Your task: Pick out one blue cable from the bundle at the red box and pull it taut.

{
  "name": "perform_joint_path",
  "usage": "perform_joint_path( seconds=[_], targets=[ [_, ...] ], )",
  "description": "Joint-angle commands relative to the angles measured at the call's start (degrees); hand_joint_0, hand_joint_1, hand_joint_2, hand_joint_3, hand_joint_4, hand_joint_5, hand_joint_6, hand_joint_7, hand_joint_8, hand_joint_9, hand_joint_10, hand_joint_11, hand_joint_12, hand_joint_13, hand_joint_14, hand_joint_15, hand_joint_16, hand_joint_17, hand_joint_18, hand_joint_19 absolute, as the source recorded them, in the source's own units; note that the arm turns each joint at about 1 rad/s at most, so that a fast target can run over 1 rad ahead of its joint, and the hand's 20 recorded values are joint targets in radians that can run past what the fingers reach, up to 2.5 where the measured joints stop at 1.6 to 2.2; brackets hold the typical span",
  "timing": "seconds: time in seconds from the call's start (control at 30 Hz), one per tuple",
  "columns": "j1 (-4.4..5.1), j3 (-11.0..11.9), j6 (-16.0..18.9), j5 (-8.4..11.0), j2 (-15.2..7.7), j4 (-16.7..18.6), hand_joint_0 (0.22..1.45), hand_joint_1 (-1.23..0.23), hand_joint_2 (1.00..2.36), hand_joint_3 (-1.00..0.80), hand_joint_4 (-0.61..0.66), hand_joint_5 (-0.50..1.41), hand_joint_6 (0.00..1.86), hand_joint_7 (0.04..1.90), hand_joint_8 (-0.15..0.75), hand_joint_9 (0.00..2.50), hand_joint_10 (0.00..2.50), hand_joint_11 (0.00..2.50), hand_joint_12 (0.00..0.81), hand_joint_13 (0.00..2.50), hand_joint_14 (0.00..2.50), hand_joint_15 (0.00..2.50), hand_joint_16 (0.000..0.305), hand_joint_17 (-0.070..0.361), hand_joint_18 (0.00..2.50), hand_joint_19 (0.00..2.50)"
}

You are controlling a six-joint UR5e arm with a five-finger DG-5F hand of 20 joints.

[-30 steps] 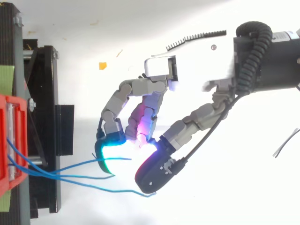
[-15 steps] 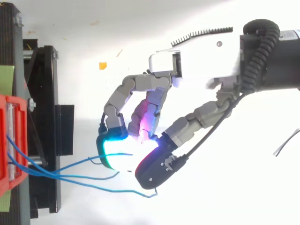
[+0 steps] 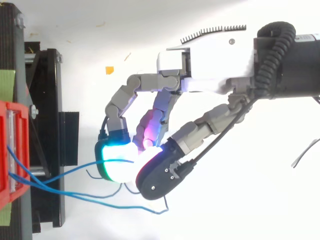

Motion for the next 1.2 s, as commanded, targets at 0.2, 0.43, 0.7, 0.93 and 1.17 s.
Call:
perform_joint_path(
  seconds=[0.2,0.43,0.7,0.93,1.17],
  targets=[
    [0.74,-4.8,8.8,0.24,0.0,7.9,0.72,-0.84,1.02,-0.25,-0.17,-0.09,0.97,0.86,0.257,1.13,0.03,0.77,0.295,0.92,0.02,0.48,0.042,0.094,0.79,0.77],
    [0.74,-5.6,9.3,0.5,0.0,11.5,0.72,-0.84,1.02,-0.25,-0.17,-0.09,0.97,0.86,0.26,1.12,0.03,0.76,0.3,0.92,0.02,0.48,0.042,0.094,0.79,0.77],
    [0.83,-5.6,8.5,0.32,0.0,11.6,0.72,-0.84,1.02,-0.25,-0.17,-0.09,0.97,0.86,0.256,1.12,0.02,0.76,0.305,0.91,0.02,0.47,0.042,0.095,0.77,0.78],
    [0.83,-5.6,6.3,0.32,0.0,11.6,0.72,-0.84,1.01,-0.25,-0.17,-0.09,0.98,0.85,0.26,1.11,0.03,0.75,0.309,0.9,0.02,0.47,0.043,0.096,0.76,0.78],
    [0.83,-5.6,5.7,0.24,0.0,11.6,0.69,-0.81,1.01,-0.34,-0.13,-0.1,0.97,0.79,0.259,1.1,0.03,0.75,0.316,0.89,0.02,0.48,0.044,0.1,0.75,0.8]
  ],
)
